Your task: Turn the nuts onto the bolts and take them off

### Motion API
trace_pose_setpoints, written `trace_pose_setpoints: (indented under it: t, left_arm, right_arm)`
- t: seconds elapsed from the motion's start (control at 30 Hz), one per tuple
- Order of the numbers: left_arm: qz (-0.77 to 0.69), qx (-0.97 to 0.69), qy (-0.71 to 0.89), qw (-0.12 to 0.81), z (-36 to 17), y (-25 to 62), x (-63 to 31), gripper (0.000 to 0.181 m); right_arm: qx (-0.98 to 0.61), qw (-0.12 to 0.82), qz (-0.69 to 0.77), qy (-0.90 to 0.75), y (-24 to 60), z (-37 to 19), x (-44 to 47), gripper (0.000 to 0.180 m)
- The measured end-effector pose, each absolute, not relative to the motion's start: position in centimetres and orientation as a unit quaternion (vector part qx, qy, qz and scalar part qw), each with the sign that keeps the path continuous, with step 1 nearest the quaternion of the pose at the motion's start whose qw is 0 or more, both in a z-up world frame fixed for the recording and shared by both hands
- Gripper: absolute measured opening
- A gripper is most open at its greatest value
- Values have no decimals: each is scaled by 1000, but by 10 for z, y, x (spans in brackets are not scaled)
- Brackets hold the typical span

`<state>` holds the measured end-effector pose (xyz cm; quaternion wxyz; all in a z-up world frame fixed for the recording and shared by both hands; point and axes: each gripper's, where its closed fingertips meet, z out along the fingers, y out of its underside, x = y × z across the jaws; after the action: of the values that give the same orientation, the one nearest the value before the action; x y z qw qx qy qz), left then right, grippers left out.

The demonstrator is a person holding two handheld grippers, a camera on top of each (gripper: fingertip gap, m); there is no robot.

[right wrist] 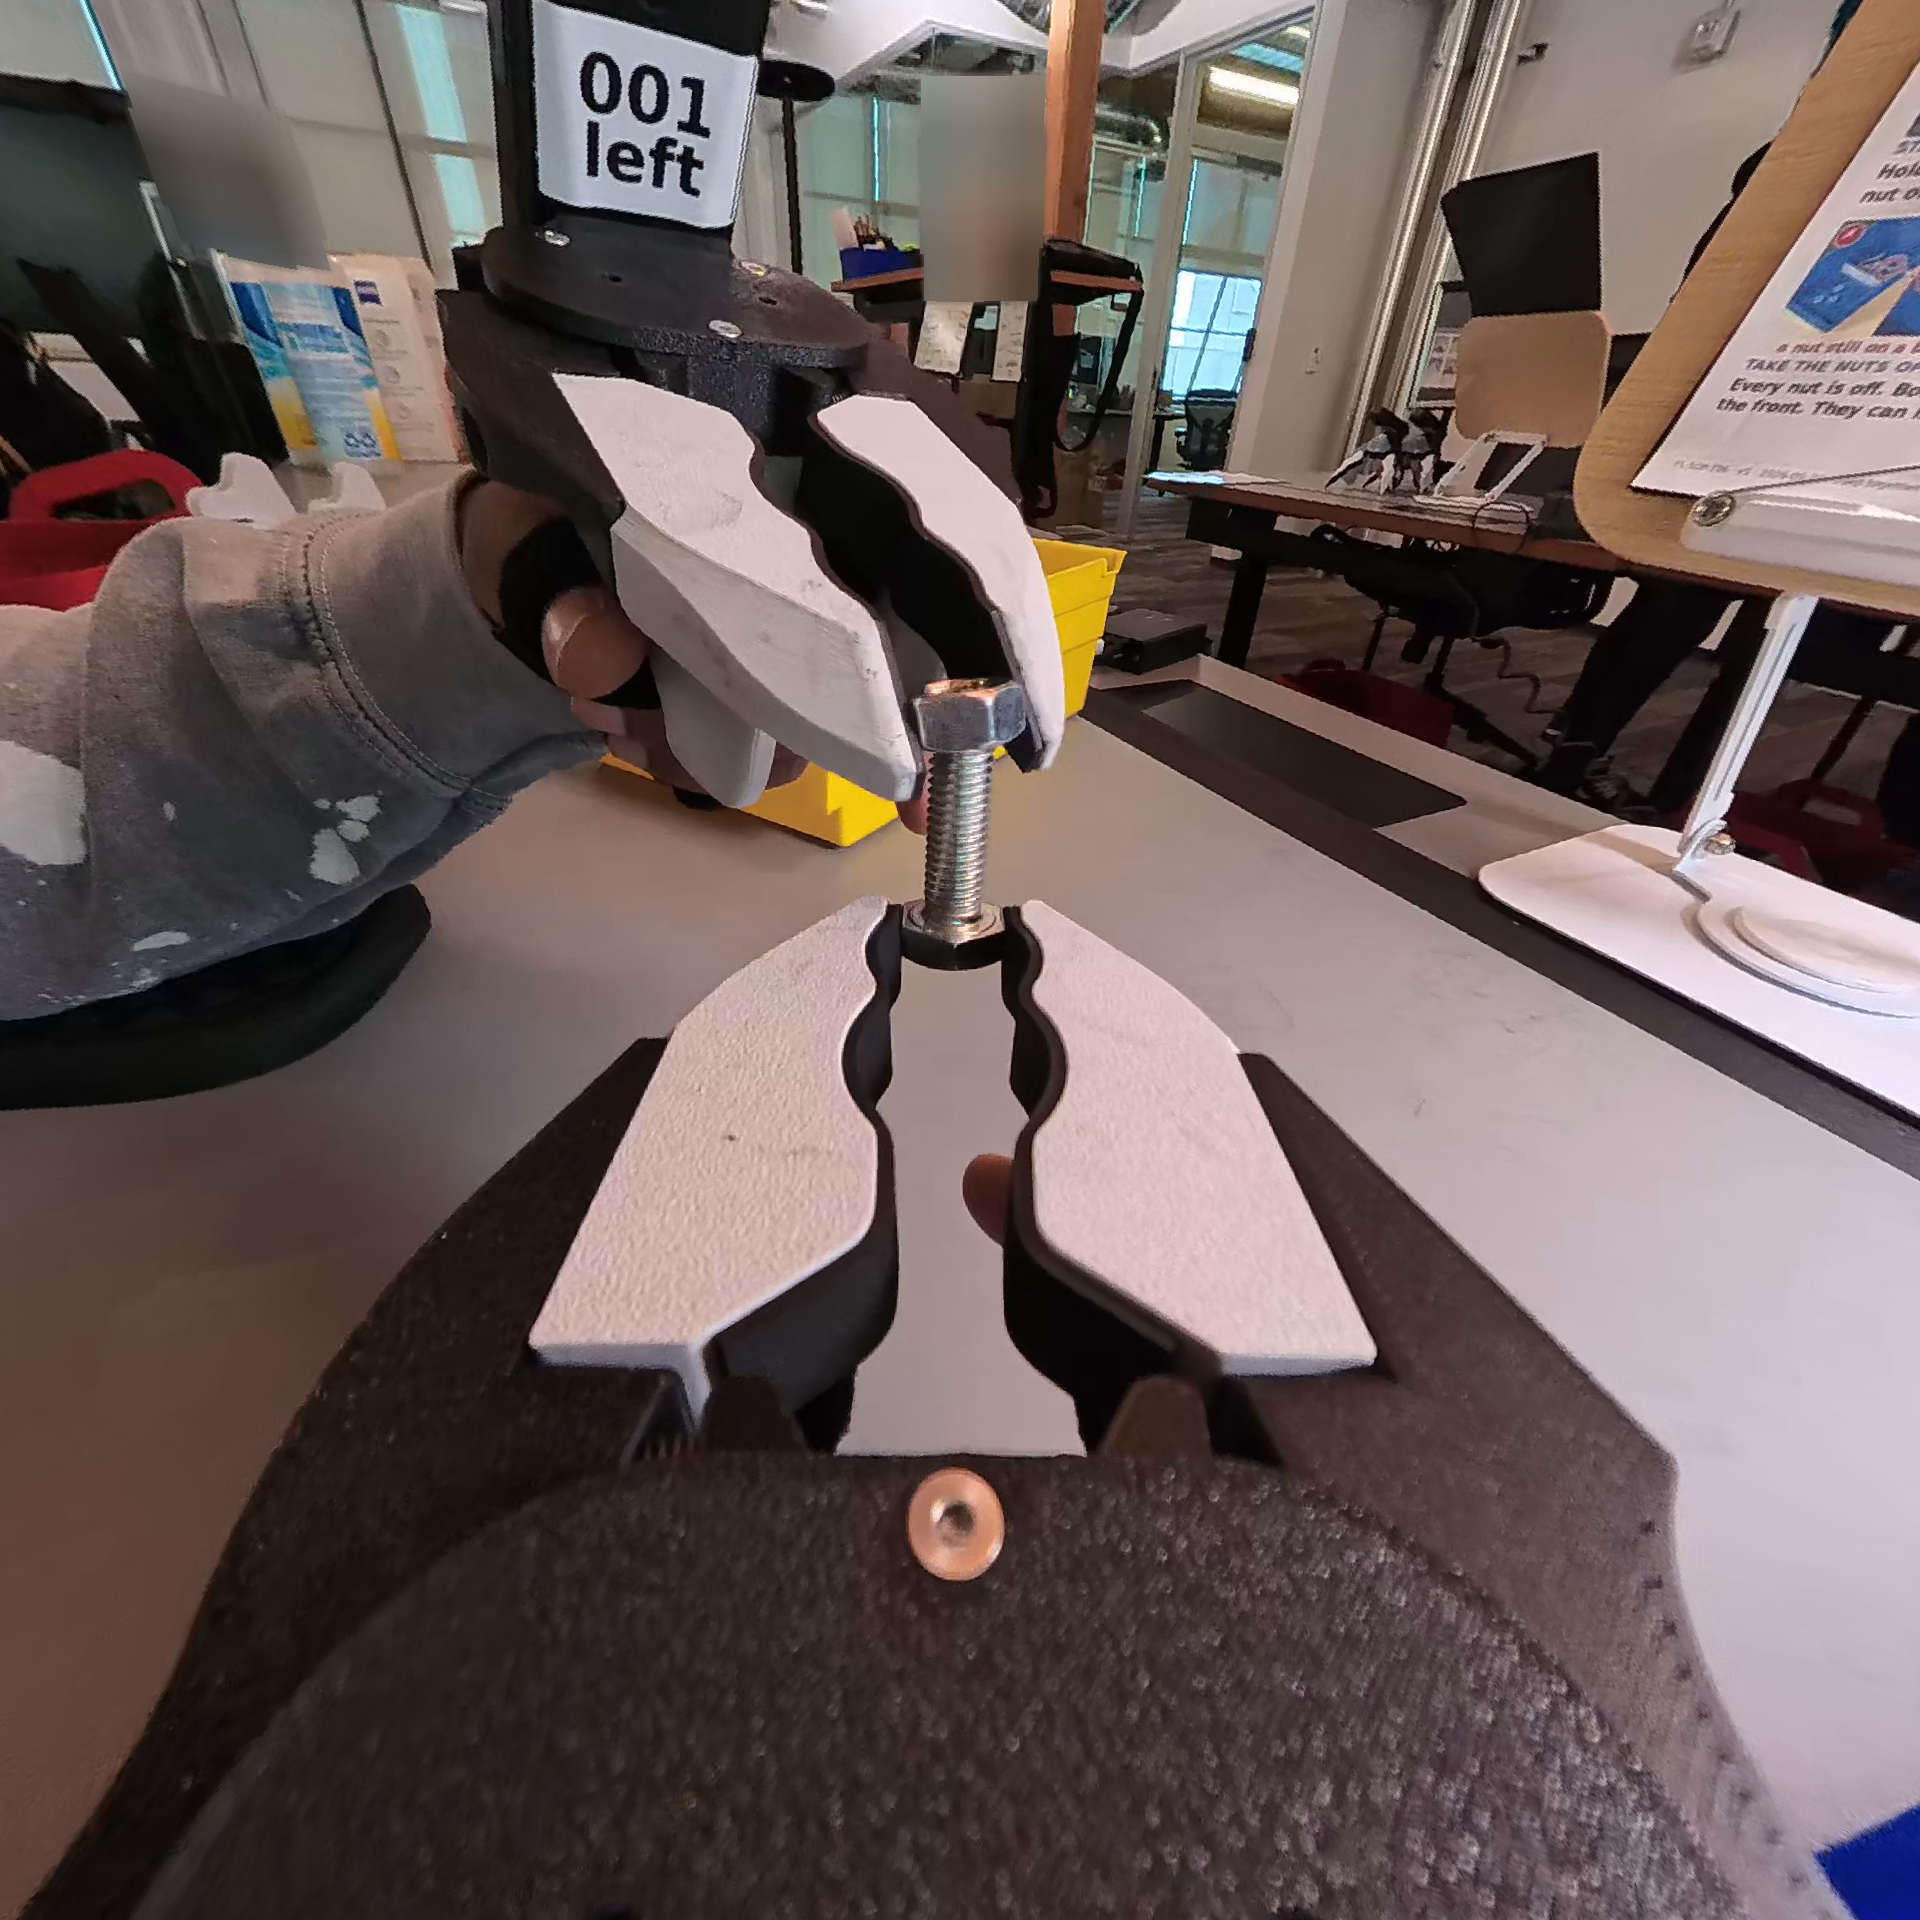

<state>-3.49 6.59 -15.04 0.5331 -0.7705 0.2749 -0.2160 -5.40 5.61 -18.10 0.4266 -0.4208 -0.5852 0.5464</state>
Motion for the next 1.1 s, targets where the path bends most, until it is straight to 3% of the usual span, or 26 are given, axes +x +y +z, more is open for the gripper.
trace_pose_setpoints:
  t: [1.1]
  left_arm:
    - [-219, -769, 271, 536, -147, 65, -34, 19]
  right_arm:
    - [-424, 422, 559, -574, 54, -178, -54, 18]
